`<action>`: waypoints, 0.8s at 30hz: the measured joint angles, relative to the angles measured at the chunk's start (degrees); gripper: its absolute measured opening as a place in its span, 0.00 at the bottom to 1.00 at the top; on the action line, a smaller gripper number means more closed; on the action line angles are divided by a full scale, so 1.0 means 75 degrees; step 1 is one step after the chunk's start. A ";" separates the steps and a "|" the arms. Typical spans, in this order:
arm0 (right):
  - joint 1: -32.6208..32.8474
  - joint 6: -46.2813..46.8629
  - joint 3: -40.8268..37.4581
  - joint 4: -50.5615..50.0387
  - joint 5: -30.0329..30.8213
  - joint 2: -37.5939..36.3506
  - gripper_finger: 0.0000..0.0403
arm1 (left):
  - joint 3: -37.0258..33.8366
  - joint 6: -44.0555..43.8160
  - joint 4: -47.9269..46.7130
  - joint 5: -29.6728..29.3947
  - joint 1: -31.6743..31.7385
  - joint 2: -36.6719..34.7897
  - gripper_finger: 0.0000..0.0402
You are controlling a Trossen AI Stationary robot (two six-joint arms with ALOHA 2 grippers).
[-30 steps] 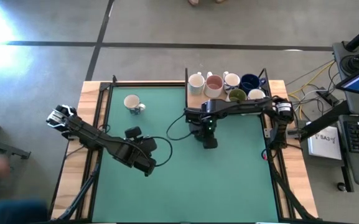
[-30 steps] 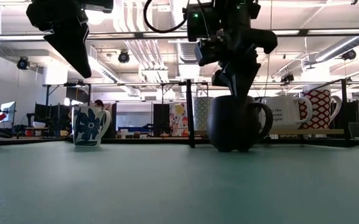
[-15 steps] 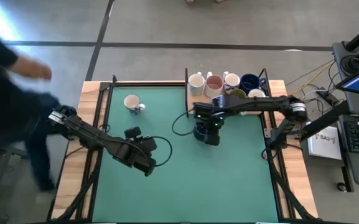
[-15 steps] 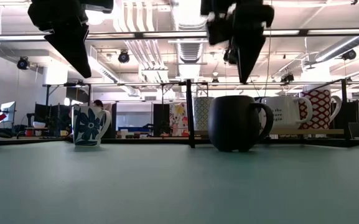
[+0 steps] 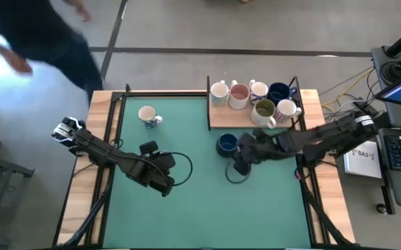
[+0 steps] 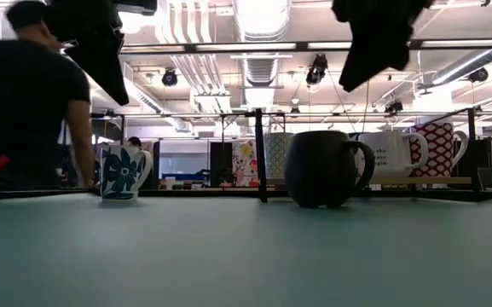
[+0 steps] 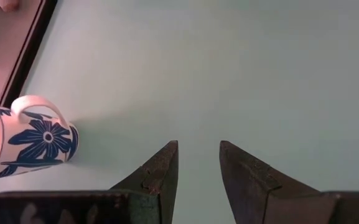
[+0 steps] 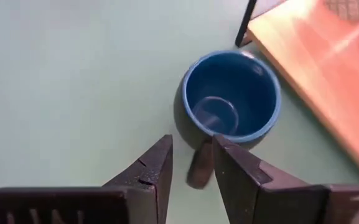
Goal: Place coffee mugs
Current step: Put the black blue mug on the shelf
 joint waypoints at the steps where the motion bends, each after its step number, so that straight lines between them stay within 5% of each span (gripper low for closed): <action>1: 0.0169 0.0305 -0.0298 0.0268 0.0194 -0.0097 0.26 | 0.0000 0.0028 0.0003 -0.0013 0.0000 0.0000 0.25; 15: 0.0602 0.2539 -0.1909 0.1369 0.0658 -0.0208 0.46 | 0.0000 0.0059 -0.0012 -0.0022 0.0000 0.0001 0.25; 24: 0.0648 0.2675 -0.2185 0.1866 0.1293 0.0222 0.49 | 0.0000 0.0094 -0.0003 -0.0036 0.0000 0.0002 0.25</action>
